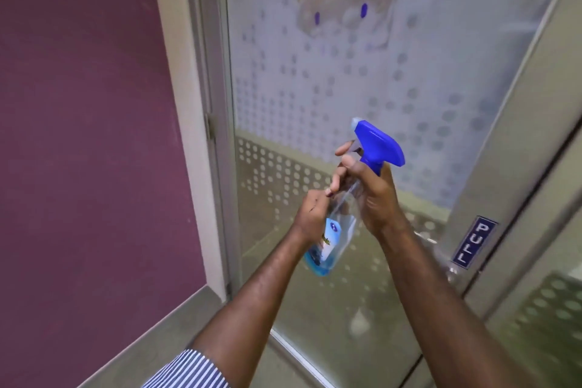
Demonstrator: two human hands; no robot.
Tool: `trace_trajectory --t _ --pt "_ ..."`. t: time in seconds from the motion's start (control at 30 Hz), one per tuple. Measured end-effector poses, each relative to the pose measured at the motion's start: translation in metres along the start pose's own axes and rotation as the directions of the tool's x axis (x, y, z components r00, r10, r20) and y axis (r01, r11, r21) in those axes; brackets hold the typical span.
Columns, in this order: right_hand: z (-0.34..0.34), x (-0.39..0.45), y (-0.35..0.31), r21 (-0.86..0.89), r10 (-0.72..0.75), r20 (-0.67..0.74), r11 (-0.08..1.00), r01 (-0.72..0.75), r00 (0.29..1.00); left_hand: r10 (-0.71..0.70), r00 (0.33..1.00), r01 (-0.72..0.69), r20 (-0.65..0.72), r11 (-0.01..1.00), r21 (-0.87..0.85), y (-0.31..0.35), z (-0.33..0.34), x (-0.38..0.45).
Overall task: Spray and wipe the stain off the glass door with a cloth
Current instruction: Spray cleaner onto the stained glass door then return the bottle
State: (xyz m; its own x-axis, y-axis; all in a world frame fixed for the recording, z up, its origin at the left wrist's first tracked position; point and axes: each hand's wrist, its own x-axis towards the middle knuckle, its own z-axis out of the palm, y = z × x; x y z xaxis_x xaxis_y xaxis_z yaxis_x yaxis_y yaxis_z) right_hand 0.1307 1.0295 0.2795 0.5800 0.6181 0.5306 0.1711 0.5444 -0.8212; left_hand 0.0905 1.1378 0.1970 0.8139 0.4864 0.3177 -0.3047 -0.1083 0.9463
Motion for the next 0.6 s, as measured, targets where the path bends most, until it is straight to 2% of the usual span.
trace_trajectory --t 0.2,0.3,0.4,0.5,0.6 --pt "0.024 0.086 0.049 0.037 -0.032 0.054 0.999 0.03 0.998 -0.056 0.998 0.055 0.014 0.997 0.046 0.006 -0.067 0.088" --pt "0.032 0.126 0.062 0.046 -0.074 0.032 0.996 0.072 0.997 -0.052 0.998 0.051 0.025 0.997 0.051 0.008 -0.088 0.133" --pt "0.044 0.16 0.067 0.01 -0.124 -0.016 0.992 0.124 0.992 -0.065 0.994 0.065 0.085 0.998 -0.001 0.009 -0.097 0.169" --pt "0.055 0.186 0.068 -0.055 -0.174 -0.061 0.984 0.171 0.983 -0.102 0.992 0.106 0.078 0.993 -0.05 0.01 -0.102 0.199" --pt "0.063 0.209 0.061 -0.139 -0.248 -0.073 0.962 0.236 0.966 -0.056 0.993 0.069 0.103 0.989 -0.129 0.022 -0.106 0.221"
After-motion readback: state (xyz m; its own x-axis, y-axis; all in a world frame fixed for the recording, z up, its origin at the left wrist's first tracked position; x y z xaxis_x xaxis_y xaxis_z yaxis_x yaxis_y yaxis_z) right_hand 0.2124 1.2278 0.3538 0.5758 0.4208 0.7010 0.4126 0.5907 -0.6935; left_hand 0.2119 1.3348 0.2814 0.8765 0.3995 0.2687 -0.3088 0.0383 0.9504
